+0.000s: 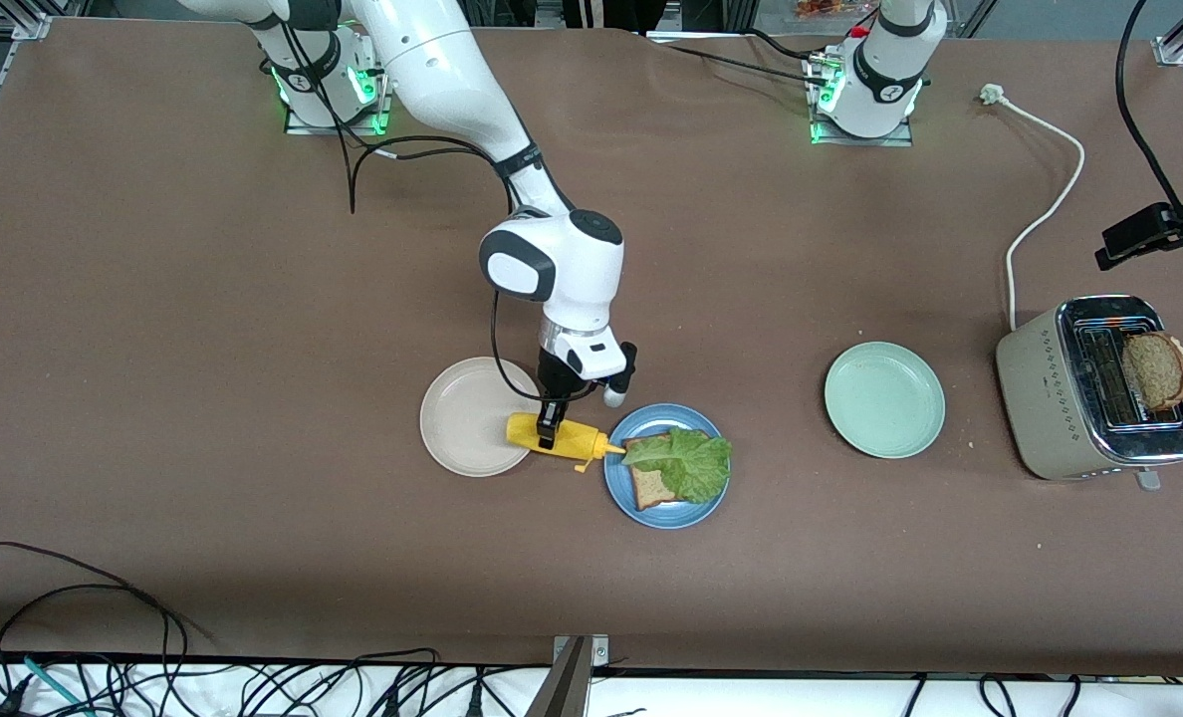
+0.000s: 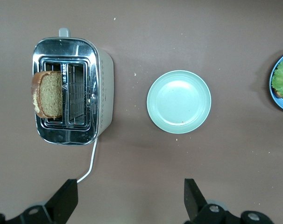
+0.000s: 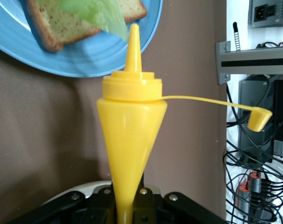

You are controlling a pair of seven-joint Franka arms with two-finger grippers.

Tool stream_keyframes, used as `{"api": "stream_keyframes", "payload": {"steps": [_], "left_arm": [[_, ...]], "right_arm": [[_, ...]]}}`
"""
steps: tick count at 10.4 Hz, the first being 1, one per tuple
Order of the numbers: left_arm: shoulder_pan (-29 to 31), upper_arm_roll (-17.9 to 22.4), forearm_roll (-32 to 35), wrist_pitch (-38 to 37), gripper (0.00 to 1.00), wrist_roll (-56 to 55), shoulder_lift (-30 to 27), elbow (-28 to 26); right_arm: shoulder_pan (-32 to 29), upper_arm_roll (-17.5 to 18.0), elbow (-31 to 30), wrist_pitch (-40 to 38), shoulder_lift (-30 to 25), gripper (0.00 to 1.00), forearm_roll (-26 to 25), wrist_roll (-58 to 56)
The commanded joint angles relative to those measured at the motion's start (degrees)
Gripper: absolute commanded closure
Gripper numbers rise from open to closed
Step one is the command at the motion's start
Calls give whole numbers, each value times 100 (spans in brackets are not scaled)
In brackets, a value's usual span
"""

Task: Make sandwich in blue plate with both arms
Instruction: 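Tilt the bottle nozzle down over the lettuce with the right gripper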

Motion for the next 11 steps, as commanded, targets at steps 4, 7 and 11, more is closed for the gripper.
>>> {"api": "stream_keyframes", "payload": {"steps": [4, 7, 11], "left_arm": [[20, -16, -28, -79, 0, -5, 82, 184], [29, -8, -10, -70, 0, 4, 117, 192], [55, -8, -10, -70, 0, 22, 152, 192]], "right_arm": [[418, -172, 467, -656, 238, 100, -1160, 229], [446, -181, 467, -745, 248, 100, -1304, 422], [437, -216, 545, -1050, -5, 100, -1216, 126]]}}
